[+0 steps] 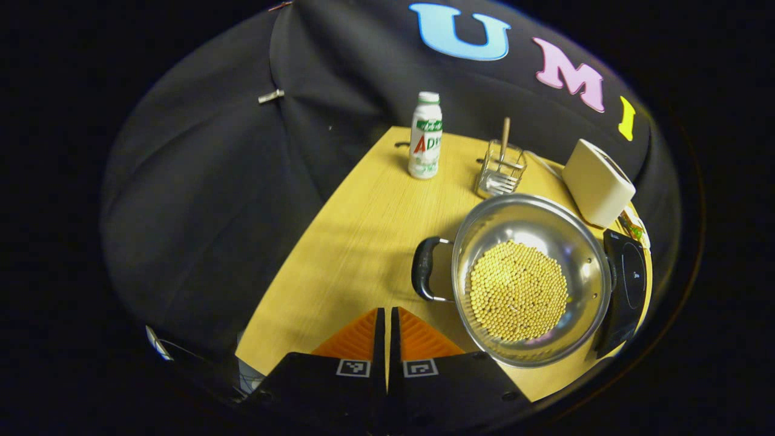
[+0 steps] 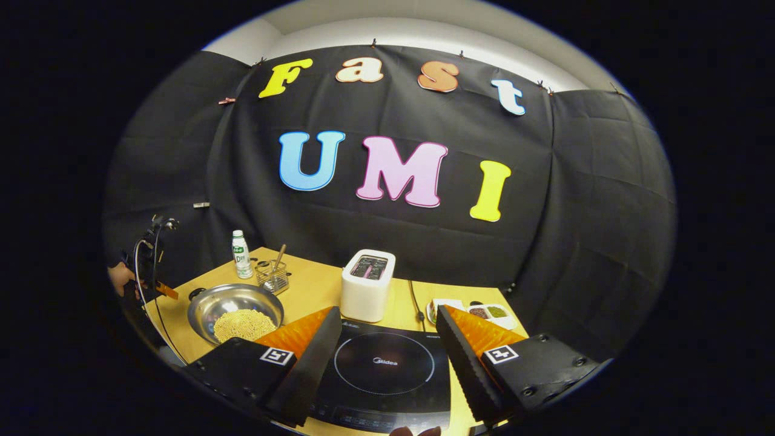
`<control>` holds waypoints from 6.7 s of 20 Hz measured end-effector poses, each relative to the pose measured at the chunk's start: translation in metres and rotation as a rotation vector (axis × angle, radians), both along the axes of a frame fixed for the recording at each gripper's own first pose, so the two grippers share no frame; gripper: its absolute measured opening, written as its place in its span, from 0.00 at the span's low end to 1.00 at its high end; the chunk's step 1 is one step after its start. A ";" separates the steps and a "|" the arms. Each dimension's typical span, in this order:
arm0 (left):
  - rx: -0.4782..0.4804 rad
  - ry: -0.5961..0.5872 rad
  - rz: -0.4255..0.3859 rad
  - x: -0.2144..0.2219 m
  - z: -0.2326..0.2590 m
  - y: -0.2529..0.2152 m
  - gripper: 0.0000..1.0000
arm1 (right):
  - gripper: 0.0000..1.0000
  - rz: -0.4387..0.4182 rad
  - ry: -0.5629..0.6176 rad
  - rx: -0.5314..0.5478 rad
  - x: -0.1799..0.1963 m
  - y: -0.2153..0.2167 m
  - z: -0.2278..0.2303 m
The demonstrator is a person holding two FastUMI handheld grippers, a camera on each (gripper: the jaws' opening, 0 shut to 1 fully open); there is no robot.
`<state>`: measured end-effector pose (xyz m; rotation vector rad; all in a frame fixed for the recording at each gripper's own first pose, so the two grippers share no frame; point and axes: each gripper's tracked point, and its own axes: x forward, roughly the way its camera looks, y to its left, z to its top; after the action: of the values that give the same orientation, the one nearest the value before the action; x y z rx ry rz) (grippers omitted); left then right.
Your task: First push the handle of the pot to place it horizontally, then grasp the pot with both hands and set it on the induction cooktop.
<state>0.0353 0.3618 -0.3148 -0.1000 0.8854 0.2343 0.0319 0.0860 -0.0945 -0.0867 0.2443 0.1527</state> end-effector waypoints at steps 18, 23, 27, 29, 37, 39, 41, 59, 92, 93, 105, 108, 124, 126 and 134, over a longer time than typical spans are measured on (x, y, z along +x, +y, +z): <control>-0.105 -0.023 -0.147 0.067 -0.039 -0.032 0.97 | 0.99 0.190 0.481 0.082 0.065 0.180 -0.172; -0.142 -0.003 -0.164 0.074 -0.053 -0.040 0.92 | 0.99 0.190 0.599 0.077 0.072 0.202 -0.219; -0.149 0.000 -0.170 0.080 -0.061 -0.044 0.85 | 0.96 0.133 0.681 0.070 0.075 0.203 -0.254; -0.148 0.001 -0.175 0.082 -0.062 -0.045 0.84 | 0.87 0.113 0.692 0.054 0.078 0.200 -0.264; -0.153 -0.019 -0.153 0.081 -0.066 -0.040 0.66 | 0.59 0.106 0.698 0.022 0.082 0.202 -0.275; -0.141 -0.025 -0.157 0.082 -0.064 -0.040 0.64 | 0.60 0.110 0.701 0.020 0.083 0.203 -0.272; -0.140 -0.021 -0.140 0.081 -0.063 -0.041 0.60 | 0.55 0.114 0.719 0.013 0.081 0.201 -0.273; -0.157 -0.037 -0.251 0.056 0.030 -0.188 0.58 | 0.51 -0.001 0.697 0.054 0.047 0.048 -0.181; -0.171 0.002 -0.425 0.133 0.010 -0.415 0.58 | 0.51 -0.167 0.733 0.097 0.082 -0.163 -0.216; -0.172 0.001 -0.426 0.133 0.009 -0.416 0.58 | 0.51 -0.167 0.733 0.095 0.082 -0.164 -0.218; -0.179 -0.007 -0.436 0.132 0.005 -0.420 0.59 | 0.51 -0.173 0.721 0.106 0.080 -0.168 -0.222; -0.176 0.001 -0.441 0.132 0.004 -0.420 0.60 | 0.51 -0.176 0.725 0.109 0.080 -0.167 -0.222; -0.177 -0.009 -0.380 0.127 0.008 -0.412 0.95 | 0.99 -0.220 0.707 0.145 0.080 -0.173 -0.210; -0.174 -0.021 -0.383 0.126 0.016 -0.411 0.96 | 0.99 -0.228 0.690 0.153 0.079 -0.173 -0.203; -0.161 -0.186 -0.399 0.100 0.087 -0.410 0.96 | 0.99 -0.224 0.443 0.091 0.077 -0.165 -0.113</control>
<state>0.1357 -0.0478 -0.2278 -0.0909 0.7199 -0.2167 0.1091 -0.0794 -0.2073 0.0665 0.6854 -0.0427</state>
